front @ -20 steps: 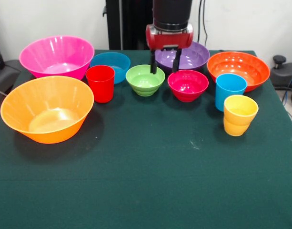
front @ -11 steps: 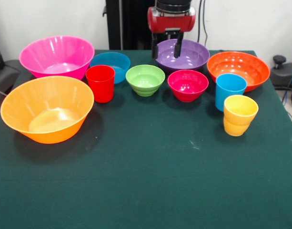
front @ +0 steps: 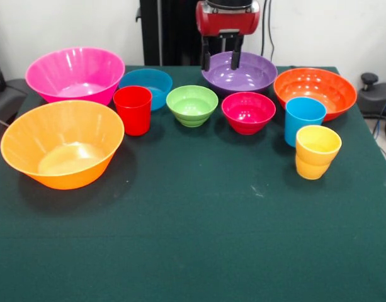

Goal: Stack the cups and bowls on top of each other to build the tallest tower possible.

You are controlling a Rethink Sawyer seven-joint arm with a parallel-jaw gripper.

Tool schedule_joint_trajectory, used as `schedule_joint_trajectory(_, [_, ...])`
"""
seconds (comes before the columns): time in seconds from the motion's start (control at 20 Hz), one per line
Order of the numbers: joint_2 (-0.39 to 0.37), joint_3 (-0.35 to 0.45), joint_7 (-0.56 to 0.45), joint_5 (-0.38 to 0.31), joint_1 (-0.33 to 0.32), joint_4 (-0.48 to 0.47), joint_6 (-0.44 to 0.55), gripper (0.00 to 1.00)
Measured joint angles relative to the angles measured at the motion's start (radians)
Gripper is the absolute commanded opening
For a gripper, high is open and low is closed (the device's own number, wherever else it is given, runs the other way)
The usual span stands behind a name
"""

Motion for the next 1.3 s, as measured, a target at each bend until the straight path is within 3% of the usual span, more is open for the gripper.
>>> schedule_joint_trajectory(0.7, [0.001, 0.000, 0.005, 0.019, 0.000, 0.003, -0.002, 1.00])
schedule_joint_trajectory(0.95, [0.001, -0.030, 0.067, 0.081, 0.023, 0.021, -0.044, 1.00])
schedule_joint_trajectory(1.3, [-0.001, -0.125, 0.294, 0.240, 0.121, 0.084, -0.093, 1.00])
